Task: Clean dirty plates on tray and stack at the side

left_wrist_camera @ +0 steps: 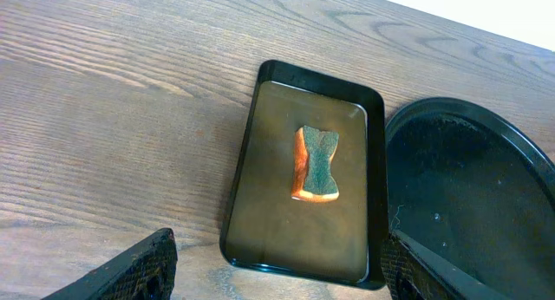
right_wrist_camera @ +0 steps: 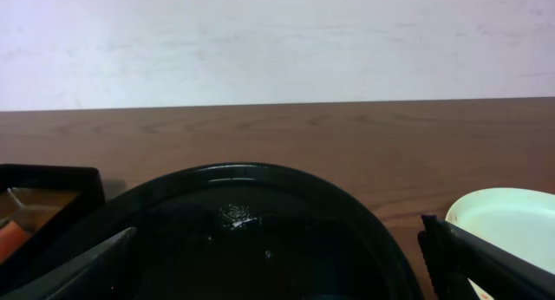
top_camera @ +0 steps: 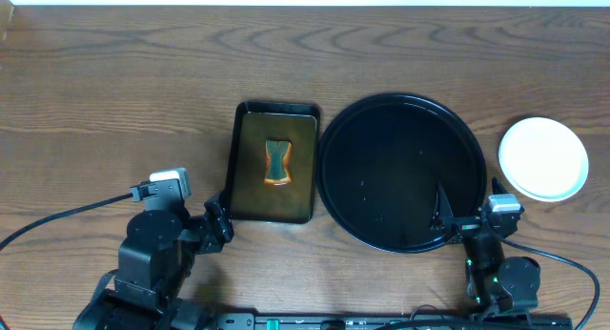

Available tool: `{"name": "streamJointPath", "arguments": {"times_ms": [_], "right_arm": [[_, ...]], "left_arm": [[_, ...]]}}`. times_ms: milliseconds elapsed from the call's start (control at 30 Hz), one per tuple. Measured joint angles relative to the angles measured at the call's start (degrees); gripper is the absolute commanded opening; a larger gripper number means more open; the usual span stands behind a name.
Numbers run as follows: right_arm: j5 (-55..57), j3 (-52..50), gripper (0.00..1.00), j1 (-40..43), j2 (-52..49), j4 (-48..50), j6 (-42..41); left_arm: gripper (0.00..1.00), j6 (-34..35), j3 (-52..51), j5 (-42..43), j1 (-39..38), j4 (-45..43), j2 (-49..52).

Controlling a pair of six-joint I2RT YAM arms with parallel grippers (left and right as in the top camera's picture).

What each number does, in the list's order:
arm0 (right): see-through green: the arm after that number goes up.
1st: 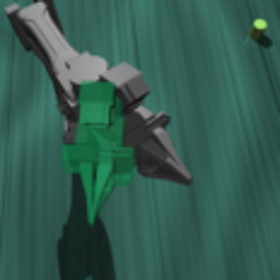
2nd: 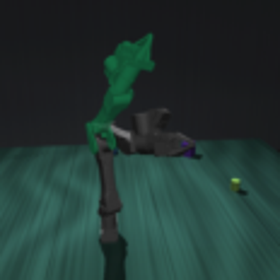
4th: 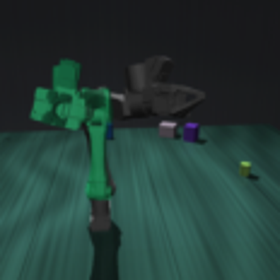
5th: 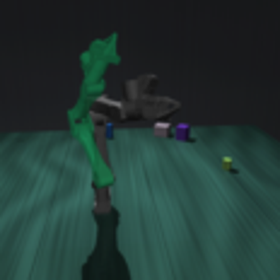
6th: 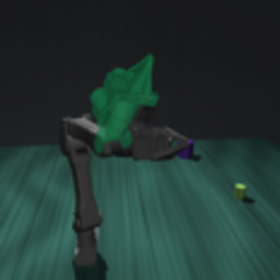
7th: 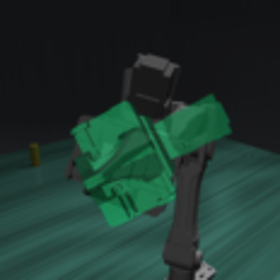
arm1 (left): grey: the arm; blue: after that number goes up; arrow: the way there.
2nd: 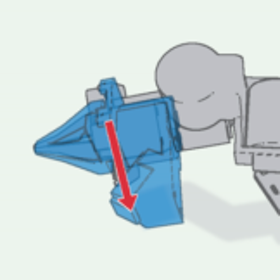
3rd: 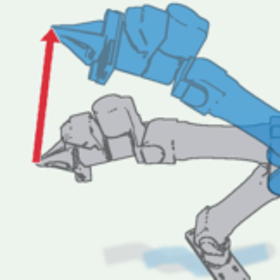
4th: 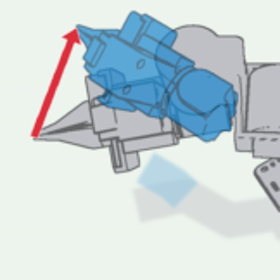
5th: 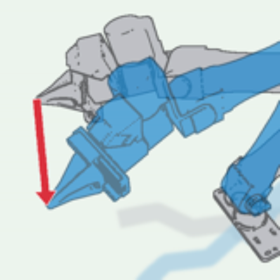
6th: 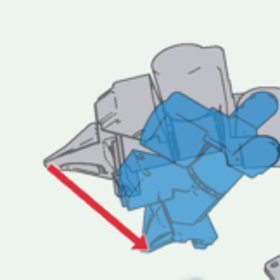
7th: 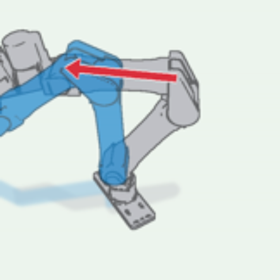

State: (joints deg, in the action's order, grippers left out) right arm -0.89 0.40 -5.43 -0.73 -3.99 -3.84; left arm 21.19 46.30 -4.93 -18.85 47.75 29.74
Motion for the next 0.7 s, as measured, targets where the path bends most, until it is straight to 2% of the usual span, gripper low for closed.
{"name": "streamJointPath", "arguments": {"times_ms": [433, 700], "right_arm": [[-0.04, 0.0, 0.99, 0.0, 0.0, -0.02, 0.0], [-0.22, 0.0, 0.99, 0.0, 0.0, -0.02, 0.0]], "left_arm": [[0.76, -1.46, -1.77, 0.04, 2.1, 1.33, -1.81], [0.76, -6.08, -17.09, 3.32, 10.25, -10.82, -12.46]]}}
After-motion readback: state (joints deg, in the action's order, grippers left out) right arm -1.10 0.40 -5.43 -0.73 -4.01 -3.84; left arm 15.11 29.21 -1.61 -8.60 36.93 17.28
